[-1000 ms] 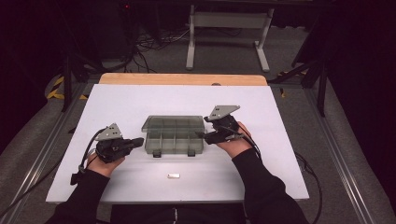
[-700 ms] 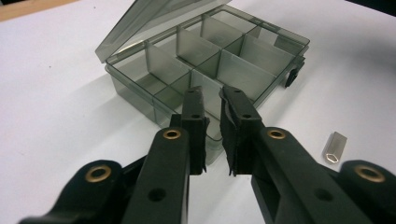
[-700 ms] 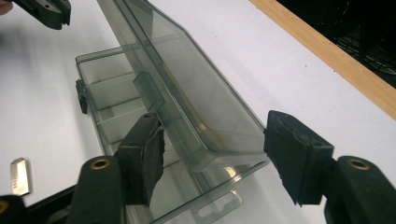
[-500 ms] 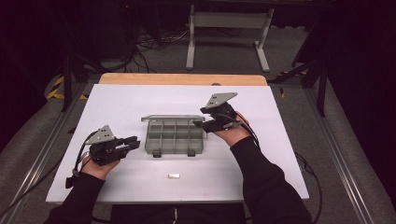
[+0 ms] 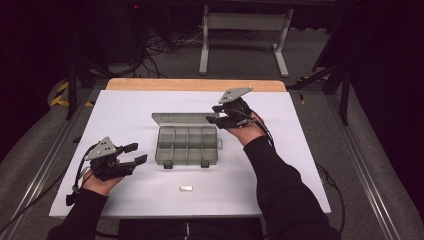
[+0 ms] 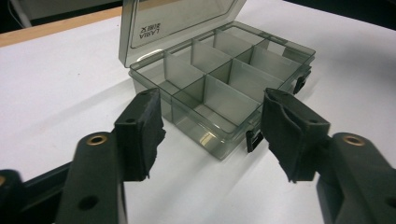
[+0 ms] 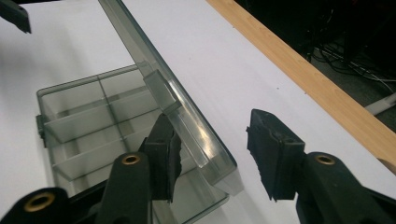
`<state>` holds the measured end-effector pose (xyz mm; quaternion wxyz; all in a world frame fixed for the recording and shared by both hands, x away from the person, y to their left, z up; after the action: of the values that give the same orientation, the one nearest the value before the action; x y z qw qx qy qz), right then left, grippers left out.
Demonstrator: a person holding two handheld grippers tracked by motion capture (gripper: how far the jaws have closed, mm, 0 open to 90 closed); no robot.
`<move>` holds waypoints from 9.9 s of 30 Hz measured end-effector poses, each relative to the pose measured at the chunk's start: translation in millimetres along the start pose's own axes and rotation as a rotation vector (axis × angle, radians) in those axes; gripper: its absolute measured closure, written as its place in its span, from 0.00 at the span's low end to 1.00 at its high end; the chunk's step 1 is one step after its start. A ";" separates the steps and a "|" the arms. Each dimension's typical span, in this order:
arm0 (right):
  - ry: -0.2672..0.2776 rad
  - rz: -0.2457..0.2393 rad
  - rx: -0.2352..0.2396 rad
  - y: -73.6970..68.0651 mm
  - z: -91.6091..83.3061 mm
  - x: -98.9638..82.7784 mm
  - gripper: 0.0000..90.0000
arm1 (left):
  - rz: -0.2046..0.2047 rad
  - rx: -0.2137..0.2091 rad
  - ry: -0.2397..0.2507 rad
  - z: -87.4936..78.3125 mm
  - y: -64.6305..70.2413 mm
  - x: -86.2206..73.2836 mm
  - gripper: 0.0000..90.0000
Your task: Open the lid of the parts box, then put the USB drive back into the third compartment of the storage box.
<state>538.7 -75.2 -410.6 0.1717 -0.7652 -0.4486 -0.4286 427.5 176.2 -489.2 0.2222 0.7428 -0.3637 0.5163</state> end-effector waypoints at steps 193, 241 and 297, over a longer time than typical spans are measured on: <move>-0.138 -0.175 0.307 -145.8 10.1 -39.1 0.26 | 0.007 0.090 0.143 -9.8 -17.5 6.3 0.05; -0.503 -0.289 0.371 -188.7 43.4 -92.4 0.50 | 0.008 0.088 0.146 -9.8 -17.0 6.6 0.05; -0.499 -0.337 0.331 -184.8 27.7 -77.2 0.88 | 0.012 0.088 0.145 -9.7 -16.9 6.5 0.05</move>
<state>380.8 0.6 -511.5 0.1053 -0.7232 -0.6606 -0.1718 436.0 191.9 -478.8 0.2121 0.7103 -0.3280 0.5856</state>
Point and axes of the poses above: each handheld gripper's, and its own axes: z roughly forward along the jaws, x roughly out of its top, y roughly to its right, the point moved 10 cm from there along z, roughly forward along the jaws, and after that the axes turned 5 degrees about z, right-handed, at the moved point
